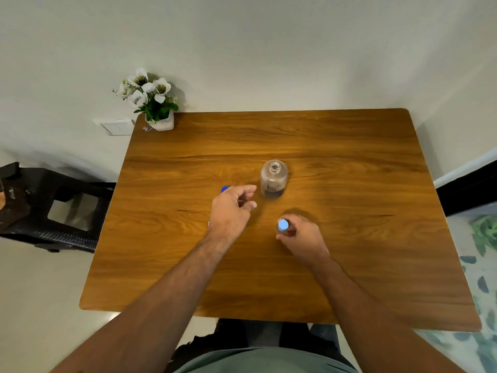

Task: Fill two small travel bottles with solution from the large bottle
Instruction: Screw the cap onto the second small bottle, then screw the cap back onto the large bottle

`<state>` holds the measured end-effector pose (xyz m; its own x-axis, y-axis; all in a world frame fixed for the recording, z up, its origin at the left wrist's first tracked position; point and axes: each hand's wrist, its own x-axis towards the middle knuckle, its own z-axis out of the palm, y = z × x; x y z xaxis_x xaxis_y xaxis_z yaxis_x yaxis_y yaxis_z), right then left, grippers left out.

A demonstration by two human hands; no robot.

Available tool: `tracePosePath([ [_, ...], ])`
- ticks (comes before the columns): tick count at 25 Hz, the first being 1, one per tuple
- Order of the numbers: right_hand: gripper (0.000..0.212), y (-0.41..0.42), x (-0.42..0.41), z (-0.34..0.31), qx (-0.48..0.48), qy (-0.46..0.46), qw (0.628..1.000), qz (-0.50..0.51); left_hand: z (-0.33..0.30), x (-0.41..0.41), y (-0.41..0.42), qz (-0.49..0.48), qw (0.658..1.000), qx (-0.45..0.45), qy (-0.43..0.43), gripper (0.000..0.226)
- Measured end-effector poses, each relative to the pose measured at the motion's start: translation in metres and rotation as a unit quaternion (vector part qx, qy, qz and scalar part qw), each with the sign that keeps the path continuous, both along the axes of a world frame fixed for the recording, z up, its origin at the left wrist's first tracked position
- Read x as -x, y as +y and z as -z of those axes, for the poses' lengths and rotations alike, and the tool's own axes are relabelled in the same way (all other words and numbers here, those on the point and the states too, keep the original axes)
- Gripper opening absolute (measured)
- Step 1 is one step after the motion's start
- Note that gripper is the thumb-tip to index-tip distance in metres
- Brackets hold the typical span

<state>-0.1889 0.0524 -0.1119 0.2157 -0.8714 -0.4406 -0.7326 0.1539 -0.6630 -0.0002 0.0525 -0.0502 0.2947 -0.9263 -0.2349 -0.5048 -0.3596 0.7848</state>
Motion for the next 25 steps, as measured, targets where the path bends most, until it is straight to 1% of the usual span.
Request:
tracePosePath([
  [3, 0.048, -0.002, 0.0, 0.002, -0.007, -0.003, 1.0, 0.002, 0.006, 0.002, -0.002, 0.004, 1.0, -0.025, -0.01, 0.037],
  [5, 0.051, -0.002, -0.001, 0.002, -0.024, -0.009, 1.0, 0.005, 0.009, 0.004, -0.005, 0.01, 0.999, -0.038, -0.023, 0.038],
  [9, 0.057, -0.012, 0.006, 0.001, -0.045, -0.025, 0.999, 0.01, 0.014, 0.008, -0.015, -0.001, 0.998, -0.035, -0.047, 0.037],
  [11, 0.054, -0.021, 0.012, -0.001, -0.026, -0.03, 0.999, 0.014, 0.013, 0.008, -0.023, -0.013, 0.997, -0.033, -0.064, 0.037],
  [13, 0.05, -0.034, 0.015, -0.006, 0.005, -0.038, 0.998, 0.046, 0.009, 0.007, -0.034, -0.032, 0.995, -0.035, -0.086, 0.038],
  [14, 0.048, -0.041, 0.014, -0.009, 0.025, -0.046, 0.996, 0.066, 0.008, 0.005, -0.04, -0.04, 0.993, -0.039, -0.106, 0.04],
  [15, 0.051, -0.048, 0.012, -0.013, 0.04, -0.058, 0.994, 0.084, 0.008, 0.002, -0.046, -0.041, 0.989, -0.049, -0.136, 0.042],
  [16, 0.061, -0.055, 0.008, -0.017, 0.043, -0.071, 0.992, 0.099, 0.01, -0.001, -0.051, -0.031, 0.982, -0.071, -0.17, 0.046],
  [17, 0.076, -0.062, 0.004, -0.019, 0.035, -0.086, 0.99, 0.105, 0.013, -0.004, -0.057, -0.014, 0.974, -0.104, -0.2, 0.049],
  [19, 0.104, -0.073, -0.005, -0.019, 0.012, -0.104, 0.99, 0.095, 0.021, -0.008, -0.065, 0.02, 0.953, -0.18, -0.243, 0.055],
  [20, 0.113, -0.078, -0.009, -0.016, 0.002, -0.106, 0.991, 0.083, 0.025, -0.01, -0.068, 0.03, 0.941, -0.212, -0.262, 0.056],
  [22, 0.12, -0.085, -0.017, -0.009, -0.01, -0.107, 0.992, 0.063, 0.033, -0.012, -0.075, 0.045, 0.918, -0.252, -0.304, 0.049],
  [25, 0.117, -0.091, -0.024, 0.002, -0.001, -0.12, 0.991, 0.052, 0.044, -0.014, -0.082, 0.068, 0.889, -0.28, -0.355, 0.034],
])
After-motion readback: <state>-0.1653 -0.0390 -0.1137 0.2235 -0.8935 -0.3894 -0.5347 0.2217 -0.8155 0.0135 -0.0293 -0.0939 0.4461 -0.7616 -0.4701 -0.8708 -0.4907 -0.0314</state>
